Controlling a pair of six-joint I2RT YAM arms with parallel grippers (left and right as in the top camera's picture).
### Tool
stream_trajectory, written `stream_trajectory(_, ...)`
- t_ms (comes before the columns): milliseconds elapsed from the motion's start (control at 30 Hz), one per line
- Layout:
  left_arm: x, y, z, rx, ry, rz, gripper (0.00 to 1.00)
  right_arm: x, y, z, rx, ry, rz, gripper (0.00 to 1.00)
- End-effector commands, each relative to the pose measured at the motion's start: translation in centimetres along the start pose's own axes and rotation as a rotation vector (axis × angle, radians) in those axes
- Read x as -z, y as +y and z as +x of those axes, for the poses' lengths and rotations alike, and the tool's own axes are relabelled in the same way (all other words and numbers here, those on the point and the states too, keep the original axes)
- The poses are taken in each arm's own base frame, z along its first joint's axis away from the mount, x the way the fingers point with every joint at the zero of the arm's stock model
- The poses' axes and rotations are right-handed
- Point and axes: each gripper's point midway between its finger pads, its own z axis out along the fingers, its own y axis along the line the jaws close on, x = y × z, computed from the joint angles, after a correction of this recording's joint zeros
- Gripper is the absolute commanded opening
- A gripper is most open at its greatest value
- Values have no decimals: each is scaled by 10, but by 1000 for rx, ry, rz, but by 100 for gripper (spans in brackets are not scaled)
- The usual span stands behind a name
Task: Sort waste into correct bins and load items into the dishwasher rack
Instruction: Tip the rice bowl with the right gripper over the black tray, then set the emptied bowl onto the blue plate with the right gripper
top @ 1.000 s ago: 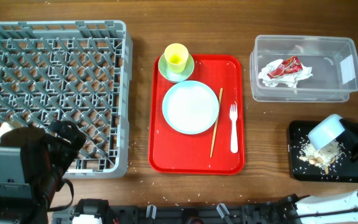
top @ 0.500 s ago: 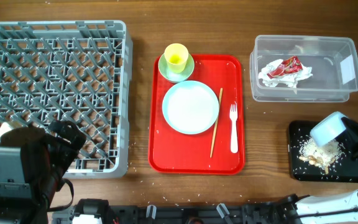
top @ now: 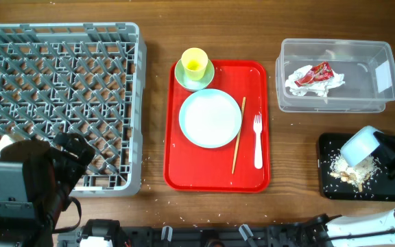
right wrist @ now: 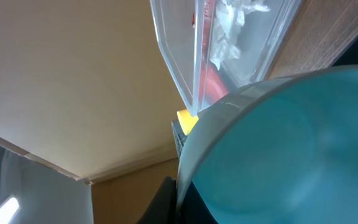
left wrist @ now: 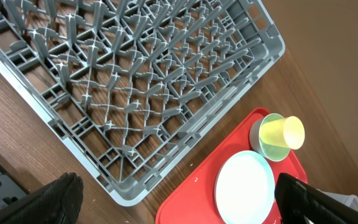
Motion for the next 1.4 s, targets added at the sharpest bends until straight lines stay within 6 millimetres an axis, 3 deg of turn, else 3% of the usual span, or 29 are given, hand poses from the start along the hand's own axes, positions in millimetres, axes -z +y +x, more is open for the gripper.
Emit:
stream_trajectory(0, 2, 1, -5, 4, -24, -5, 100, -1, 18, 13, 101, 7, 56, 4)
stream_trajectory(133, 2, 1, -5, 4, -24, -5, 100, -15, 60, 40, 321, 15, 64, 4)
stream_trajectory(233, 2, 1, -5, 4, -24, -5, 100, -41, 82, 93, 525, 131, 126, 4)
stream_trajectory(300, 2, 1, -5, 4, -24, -5, 100, -63, 90, 148, 719, 279, 165, 4)
stream_trajectory(367, 2, 1, -5, 4, -24, -5, 100, -81, 86, 186, 835, 387, 252, 4)
stream_trajectory(533, 2, 1, -5, 4, -24, -5, 100, -125, 72, 227, 1064, 426, 491, 4)
stream_trajectory(700, 2, 1, -5, 4, -24, -5, 100, -200, 75, 271, 1212, 394, 485, 4)
stream_trajectory(767, 2, 1, -5, 4, -24, -5, 100, -234, 60, 276, 1234, 353, 544, 4)
stream_trajectory(867, 2, 1, -5, 4, -24, -5, 100, -288, 17, 282, 1272, 372, 623, 4)
stream_trajectory(933, 2, 1, -5, 4, -24, -5, 100, -314, -7, 279, 1204, 367, 656, 4)
stream_trajectory(1000, 2, 1, -5, 4, -24, -5, 100, -329, -20, 281, 1186, 398, 648, 5)
stream_trajectory(1100, 2, 1, -5, 4, -24, -5, 100, -335, -28, 289, 1176, 458, 624, 17)
stream_trajectory(1133, 2, 1, -5, 4, -24, -5, 100, -334, -29, 290, 1176, 468, 625, 31)
stream_trajectory(1200, 2, 1, -5, 4, -24, -5, 100, -332, -30, 299, 1187, 524, 595, 45)
stream_trajectory(1300, 2, 1, -5, 4, -24, -5, 100, -328, -23, 307, 1182, 563, 562, 49)
stream_trajectory(1367, 2, 1, -5, 4, -24, -5, 100, -322, 4, 315, 1177, 558, 495, 50)
